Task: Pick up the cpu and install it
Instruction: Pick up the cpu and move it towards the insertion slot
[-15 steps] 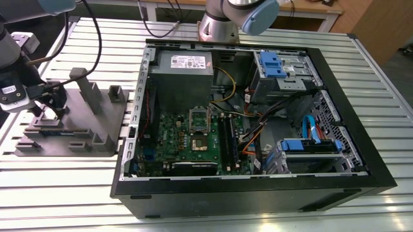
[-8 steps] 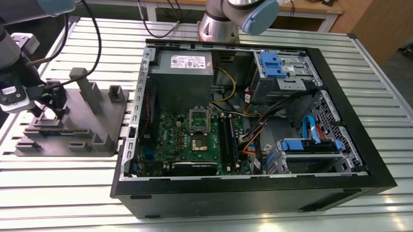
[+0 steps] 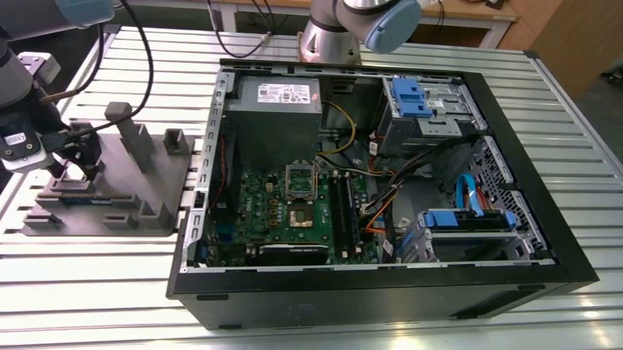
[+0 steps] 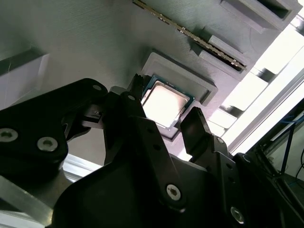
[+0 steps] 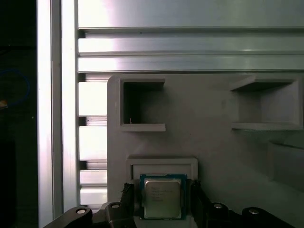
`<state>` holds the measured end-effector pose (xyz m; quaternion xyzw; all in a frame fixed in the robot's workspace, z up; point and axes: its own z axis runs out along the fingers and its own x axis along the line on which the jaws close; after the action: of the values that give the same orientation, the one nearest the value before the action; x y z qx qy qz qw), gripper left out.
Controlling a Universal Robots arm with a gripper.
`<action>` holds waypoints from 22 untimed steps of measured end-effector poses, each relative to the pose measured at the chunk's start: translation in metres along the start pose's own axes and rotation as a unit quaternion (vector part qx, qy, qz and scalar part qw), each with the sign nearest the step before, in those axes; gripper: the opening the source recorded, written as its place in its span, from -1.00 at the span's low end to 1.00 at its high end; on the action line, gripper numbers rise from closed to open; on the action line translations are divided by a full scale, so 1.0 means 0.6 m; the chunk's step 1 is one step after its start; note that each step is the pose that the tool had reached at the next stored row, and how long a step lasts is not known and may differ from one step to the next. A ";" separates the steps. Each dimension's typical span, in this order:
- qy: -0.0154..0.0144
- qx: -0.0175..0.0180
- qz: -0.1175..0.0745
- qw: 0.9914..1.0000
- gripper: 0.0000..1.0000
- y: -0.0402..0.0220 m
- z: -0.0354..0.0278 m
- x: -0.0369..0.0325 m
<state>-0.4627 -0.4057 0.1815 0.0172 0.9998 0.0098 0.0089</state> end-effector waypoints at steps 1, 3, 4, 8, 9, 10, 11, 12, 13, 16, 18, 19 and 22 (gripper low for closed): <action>0.000 0.000 0.000 1.000 0.18 0.000 0.000 0.000; 0.000 0.000 0.000 1.000 0.18 0.000 0.001 0.000; 0.000 0.000 0.000 1.000 0.18 0.000 0.001 0.000; 0.000 0.000 0.000 1.000 0.18 0.000 0.001 0.000; 0.000 0.000 0.000 1.000 0.18 0.000 0.001 0.000; 0.000 0.000 0.000 1.000 0.18 0.000 0.001 0.000; 0.000 0.000 -0.001 1.000 0.18 0.000 0.001 0.000; 0.000 0.000 -0.003 1.000 0.18 0.000 0.001 0.000; 0.000 0.000 -0.006 1.000 0.18 0.000 0.001 0.000; 0.000 0.000 -0.014 1.000 0.18 0.000 0.001 0.001; 0.000 0.000 -0.015 1.000 0.18 0.000 0.001 0.001; 0.000 -0.001 -0.016 1.000 0.18 0.000 0.001 0.001; 0.000 0.000 -0.015 1.000 0.18 0.000 0.001 0.001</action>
<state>-0.4630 -0.4055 0.1807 0.0017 0.9999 0.0101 0.0088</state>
